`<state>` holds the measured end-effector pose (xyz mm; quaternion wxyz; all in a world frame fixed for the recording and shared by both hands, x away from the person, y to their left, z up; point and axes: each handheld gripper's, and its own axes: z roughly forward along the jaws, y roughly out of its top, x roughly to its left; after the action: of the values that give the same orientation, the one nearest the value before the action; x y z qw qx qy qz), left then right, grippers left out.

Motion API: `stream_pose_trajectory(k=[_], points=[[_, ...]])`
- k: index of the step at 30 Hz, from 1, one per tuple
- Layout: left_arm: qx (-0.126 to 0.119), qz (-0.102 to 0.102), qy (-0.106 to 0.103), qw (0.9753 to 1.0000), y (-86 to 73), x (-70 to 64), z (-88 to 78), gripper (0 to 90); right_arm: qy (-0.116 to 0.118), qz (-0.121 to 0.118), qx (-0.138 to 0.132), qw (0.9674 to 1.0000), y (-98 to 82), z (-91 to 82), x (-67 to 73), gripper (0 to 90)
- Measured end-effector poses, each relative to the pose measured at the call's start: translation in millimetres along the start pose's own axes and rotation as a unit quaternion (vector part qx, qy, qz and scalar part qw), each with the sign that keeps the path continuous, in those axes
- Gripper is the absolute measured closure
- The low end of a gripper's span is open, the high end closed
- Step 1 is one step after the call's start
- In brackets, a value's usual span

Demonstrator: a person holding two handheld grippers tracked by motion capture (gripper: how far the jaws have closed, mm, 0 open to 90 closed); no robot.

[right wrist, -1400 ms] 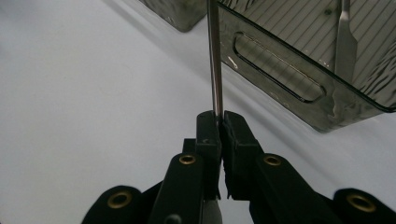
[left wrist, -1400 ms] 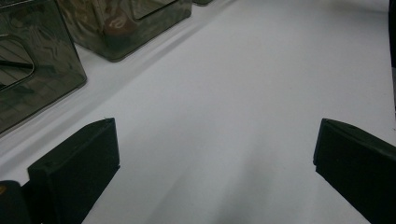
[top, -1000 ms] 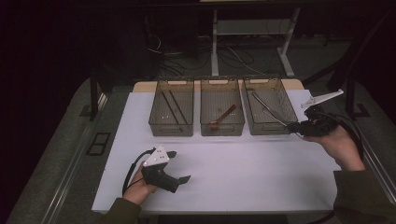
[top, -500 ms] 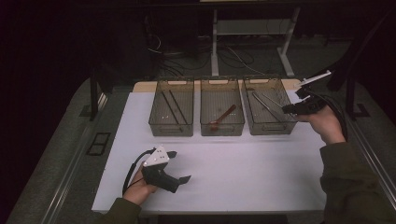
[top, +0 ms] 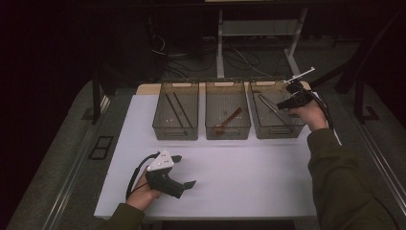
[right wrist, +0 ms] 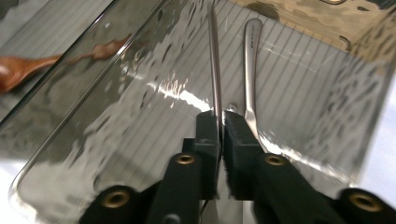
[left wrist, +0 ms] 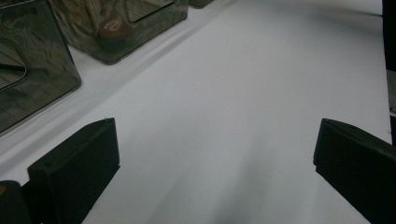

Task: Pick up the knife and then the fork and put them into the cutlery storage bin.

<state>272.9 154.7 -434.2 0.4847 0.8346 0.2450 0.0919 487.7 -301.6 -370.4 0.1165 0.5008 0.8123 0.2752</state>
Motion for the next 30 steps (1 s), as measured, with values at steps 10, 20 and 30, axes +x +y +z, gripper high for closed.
stream_pose_trajectory(k=[10, 20, 30], points=[[0.0, -0.005, 0.004, 1.0, 0.6, 0.4, -0.1, 0.0, 0.018, -0.001, -0.032, 0.9993, -7.8, 1.1, 3.6, 49.5], [0.003, -0.008, 0.009, 0.9999, -0.8, 2.1, -1.1, 0.0, 0.046, -0.002, -0.095, 0.9944, -28.5, -20.3, 7.2, 38.9], [0.004, -0.008, 0.005, 0.9999, -2.2, 2.0, -3.2, 0.0, 0.056, -0.013, -0.146, 0.9877, -59.3, -44.2, 26.9, 31.0]])
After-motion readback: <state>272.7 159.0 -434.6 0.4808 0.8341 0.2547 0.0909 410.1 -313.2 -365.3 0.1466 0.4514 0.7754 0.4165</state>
